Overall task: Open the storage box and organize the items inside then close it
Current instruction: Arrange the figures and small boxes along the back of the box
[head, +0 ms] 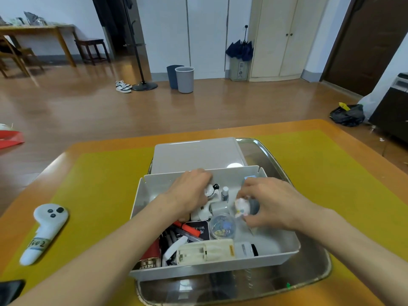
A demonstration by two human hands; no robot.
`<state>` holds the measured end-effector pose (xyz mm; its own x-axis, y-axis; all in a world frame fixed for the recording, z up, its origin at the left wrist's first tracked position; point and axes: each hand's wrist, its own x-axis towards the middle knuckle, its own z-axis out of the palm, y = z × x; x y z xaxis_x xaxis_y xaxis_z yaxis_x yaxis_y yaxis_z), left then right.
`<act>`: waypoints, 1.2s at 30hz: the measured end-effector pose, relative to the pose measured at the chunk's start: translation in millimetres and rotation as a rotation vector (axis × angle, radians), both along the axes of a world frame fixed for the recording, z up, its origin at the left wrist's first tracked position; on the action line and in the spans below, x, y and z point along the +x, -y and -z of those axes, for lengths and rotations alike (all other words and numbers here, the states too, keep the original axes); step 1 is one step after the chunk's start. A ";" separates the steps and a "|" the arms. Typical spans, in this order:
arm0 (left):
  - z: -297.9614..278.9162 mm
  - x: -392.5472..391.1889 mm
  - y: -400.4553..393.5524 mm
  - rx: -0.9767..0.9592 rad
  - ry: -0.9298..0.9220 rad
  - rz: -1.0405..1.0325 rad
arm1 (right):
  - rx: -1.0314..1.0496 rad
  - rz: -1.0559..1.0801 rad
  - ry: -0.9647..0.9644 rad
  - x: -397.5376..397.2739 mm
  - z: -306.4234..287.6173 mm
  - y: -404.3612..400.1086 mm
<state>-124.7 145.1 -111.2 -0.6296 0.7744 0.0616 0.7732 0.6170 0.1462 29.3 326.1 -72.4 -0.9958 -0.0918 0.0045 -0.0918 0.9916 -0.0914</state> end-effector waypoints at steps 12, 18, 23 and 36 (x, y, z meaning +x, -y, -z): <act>-5.8 -1.7 18.8 0.200 0.008 -0.072 | -1.087 0.392 -0.098 -24.2 -12.4 7.3; -4.2 -11.9 23.1 0.230 -0.017 -0.156 | -1.077 0.425 -0.085 -43.1 -10.0 18.8; 3.2 -11.9 26.8 0.185 -0.053 -0.097 | -0.761 0.439 -0.098 -59.7 -1.6 30.2; -6.0 -16.2 28.6 0.040 0.083 -0.063 | -0.022 0.294 -0.221 -68.9 34.1 50.2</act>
<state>-140.9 116.5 -105.2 -0.6810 0.7313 0.0370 0.7175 0.6563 0.2332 -39.7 275.9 -106.5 -0.9544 0.2002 0.2213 0.1765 0.9767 -0.1224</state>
